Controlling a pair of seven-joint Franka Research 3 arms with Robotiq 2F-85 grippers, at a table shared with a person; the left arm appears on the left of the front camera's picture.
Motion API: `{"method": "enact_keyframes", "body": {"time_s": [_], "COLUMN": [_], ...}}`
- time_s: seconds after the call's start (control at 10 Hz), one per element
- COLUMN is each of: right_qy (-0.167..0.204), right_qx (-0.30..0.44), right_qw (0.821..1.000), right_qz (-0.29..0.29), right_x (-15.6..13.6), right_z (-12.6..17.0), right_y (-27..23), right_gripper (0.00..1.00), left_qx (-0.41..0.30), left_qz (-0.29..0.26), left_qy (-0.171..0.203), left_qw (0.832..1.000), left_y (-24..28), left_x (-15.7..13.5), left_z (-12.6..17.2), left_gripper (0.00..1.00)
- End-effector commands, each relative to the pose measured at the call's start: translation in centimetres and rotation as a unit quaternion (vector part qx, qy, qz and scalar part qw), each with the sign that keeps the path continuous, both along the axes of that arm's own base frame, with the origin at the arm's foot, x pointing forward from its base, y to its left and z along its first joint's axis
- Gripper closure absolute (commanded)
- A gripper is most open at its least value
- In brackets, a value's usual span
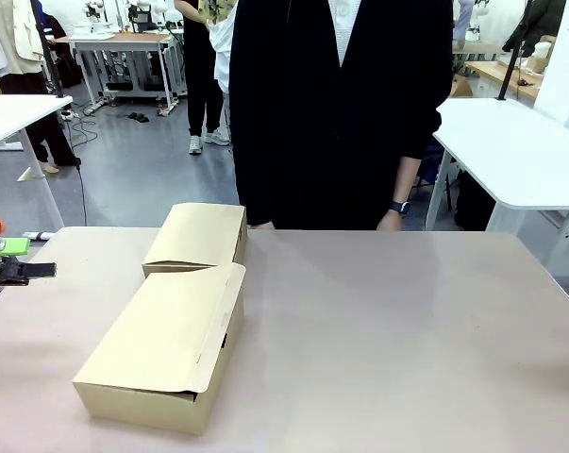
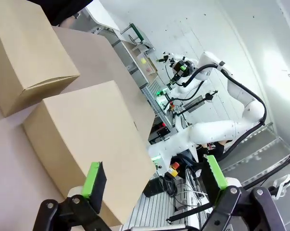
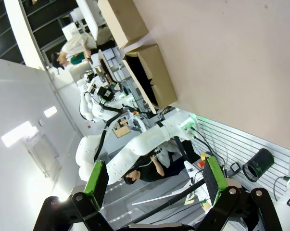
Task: Place items inside the box.
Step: Close the lid of the Mailer Box closest to the robot.
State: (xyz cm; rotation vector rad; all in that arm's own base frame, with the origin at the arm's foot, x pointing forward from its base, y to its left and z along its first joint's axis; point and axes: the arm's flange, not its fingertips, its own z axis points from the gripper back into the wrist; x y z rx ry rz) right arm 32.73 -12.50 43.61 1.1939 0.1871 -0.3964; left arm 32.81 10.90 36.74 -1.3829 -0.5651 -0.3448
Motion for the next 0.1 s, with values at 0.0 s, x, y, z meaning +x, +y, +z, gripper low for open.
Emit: {"method": "enact_keyframes", "body": {"time_s": [0.0], "right_qy": [0.005], "right_qx": [0.003], "right_qw": [1.000], "right_qz": [-0.014], "right_x": [0.04], "right_z": [0.20], "right_y": [0.23], "right_gripper": [0.00], "left_qx": [0.000], "left_qz": [-0.003], "left_qy": [0.007], "left_qw": [1.000], "left_y": [-0.09], "left_x": [-0.57], "left_z": [0.53], "left_gripper": [0.00]}}
